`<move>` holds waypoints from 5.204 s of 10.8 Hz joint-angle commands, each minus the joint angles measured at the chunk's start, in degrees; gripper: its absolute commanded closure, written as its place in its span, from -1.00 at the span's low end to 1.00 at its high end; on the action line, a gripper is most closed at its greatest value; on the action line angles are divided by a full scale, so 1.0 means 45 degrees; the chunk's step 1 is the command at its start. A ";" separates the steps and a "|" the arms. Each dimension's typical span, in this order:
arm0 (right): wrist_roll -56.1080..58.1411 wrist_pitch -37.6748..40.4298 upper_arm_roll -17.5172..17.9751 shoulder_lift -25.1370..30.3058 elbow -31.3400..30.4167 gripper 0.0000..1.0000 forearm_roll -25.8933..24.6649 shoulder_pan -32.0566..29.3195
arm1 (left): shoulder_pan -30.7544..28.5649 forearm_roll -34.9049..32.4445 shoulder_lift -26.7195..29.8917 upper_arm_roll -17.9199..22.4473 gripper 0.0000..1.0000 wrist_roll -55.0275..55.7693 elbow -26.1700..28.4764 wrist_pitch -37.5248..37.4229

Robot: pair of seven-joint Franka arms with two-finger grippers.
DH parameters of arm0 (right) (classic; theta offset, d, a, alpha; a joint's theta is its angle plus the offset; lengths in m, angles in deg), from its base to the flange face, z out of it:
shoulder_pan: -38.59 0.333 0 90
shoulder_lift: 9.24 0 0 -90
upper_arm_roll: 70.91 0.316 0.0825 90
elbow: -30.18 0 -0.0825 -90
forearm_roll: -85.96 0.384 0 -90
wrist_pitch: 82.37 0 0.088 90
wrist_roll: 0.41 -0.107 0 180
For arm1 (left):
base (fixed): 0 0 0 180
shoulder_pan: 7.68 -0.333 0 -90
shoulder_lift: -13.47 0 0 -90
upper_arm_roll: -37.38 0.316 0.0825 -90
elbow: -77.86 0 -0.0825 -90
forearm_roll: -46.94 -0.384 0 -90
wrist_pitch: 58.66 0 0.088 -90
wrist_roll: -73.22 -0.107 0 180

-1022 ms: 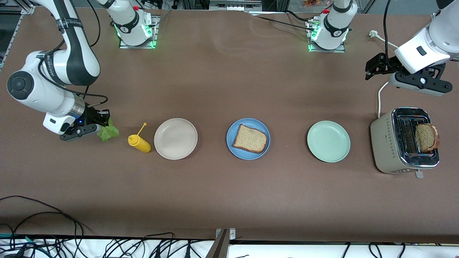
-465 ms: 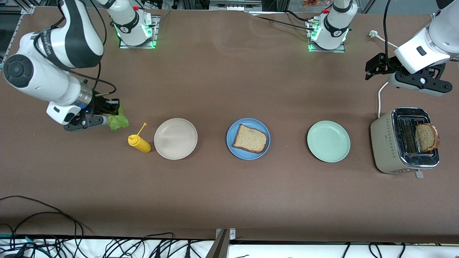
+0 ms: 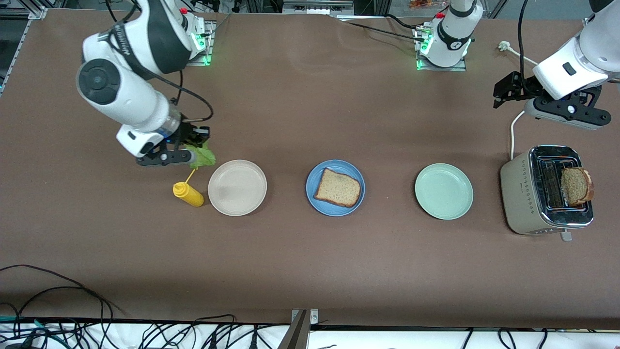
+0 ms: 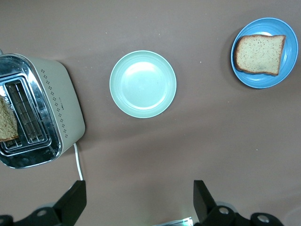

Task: Make sandwich in blue plate with both arms
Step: 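Carry the lettuce with the right gripper over the blue plate, then lower the lettuce onto the bread slice with the right gripper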

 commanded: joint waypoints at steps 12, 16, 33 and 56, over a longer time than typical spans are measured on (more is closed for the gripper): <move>-1.0850 -0.0348 -0.1748 -0.8212 0.9193 1.00 0.0017 0.6199 | 0.0087 0.0170 0.0035 0.0117 -1.00 0.0066 -0.0069 -0.0125; -1.3081 -0.1853 -0.1887 -0.9523 1.0093 1.00 0.0018 0.6728 | 0.0087 0.0170 0.0035 0.0117 -1.00 0.0066 -0.0069 -0.0125; -1.4607 -0.5760 -0.2727 -1.1810 1.0956 1.00 -0.0510 0.7607 | 0.0087 0.0170 0.0035 0.0117 -1.00 0.0066 -0.0069 -0.0203; -1.3734 -0.3635 -0.3020 -1.0581 1.1112 -1.00 -0.0803 0.7725 | 0.0087 0.0170 0.0035 0.0117 -1.00 0.0046 -0.0069 -0.0203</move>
